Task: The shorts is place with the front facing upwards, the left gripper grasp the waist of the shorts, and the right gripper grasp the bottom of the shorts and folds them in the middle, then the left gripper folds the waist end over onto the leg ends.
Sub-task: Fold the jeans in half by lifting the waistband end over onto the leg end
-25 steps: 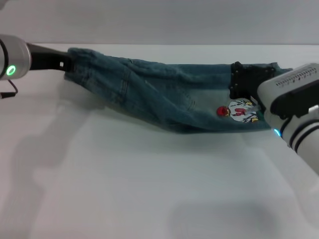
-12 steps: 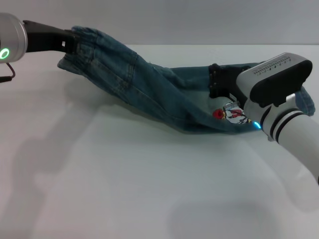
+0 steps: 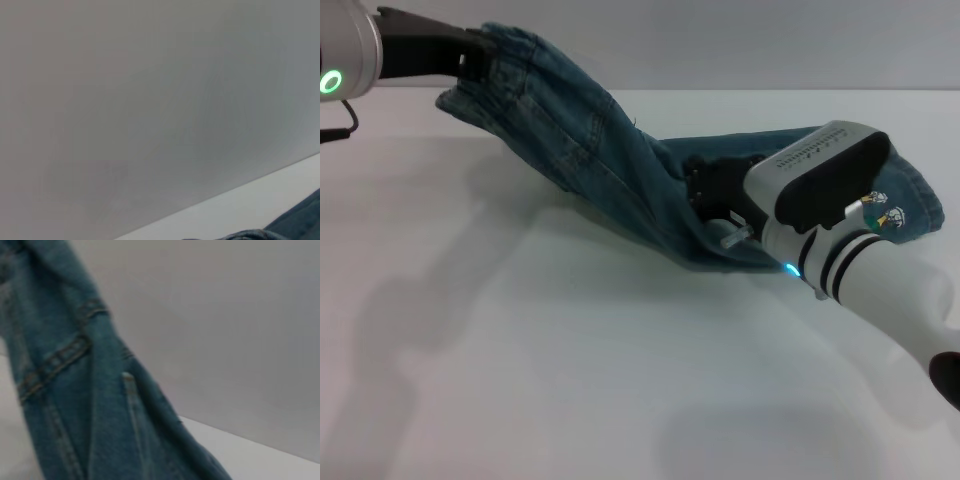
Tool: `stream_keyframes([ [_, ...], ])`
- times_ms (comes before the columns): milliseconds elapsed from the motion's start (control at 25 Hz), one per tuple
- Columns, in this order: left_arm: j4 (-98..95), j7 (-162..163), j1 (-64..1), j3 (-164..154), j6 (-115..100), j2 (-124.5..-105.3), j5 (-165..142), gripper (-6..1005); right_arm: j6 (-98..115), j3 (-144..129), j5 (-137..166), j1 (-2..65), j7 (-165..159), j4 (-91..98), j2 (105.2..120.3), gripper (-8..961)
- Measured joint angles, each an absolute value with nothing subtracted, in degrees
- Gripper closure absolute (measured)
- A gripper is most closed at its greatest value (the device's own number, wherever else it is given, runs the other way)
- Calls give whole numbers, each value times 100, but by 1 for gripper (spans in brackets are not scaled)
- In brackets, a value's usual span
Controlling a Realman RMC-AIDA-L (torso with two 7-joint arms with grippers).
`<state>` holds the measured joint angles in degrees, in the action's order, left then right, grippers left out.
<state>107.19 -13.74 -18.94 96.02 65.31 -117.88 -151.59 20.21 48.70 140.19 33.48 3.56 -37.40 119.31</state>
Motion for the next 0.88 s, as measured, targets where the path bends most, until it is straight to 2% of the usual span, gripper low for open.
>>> stream_keyframes([
  [880,11263,-1345,-2079,9495,6673,-11804,-15004,968,2132,3725,14022,4144,-752,-3679,11970,954],
])
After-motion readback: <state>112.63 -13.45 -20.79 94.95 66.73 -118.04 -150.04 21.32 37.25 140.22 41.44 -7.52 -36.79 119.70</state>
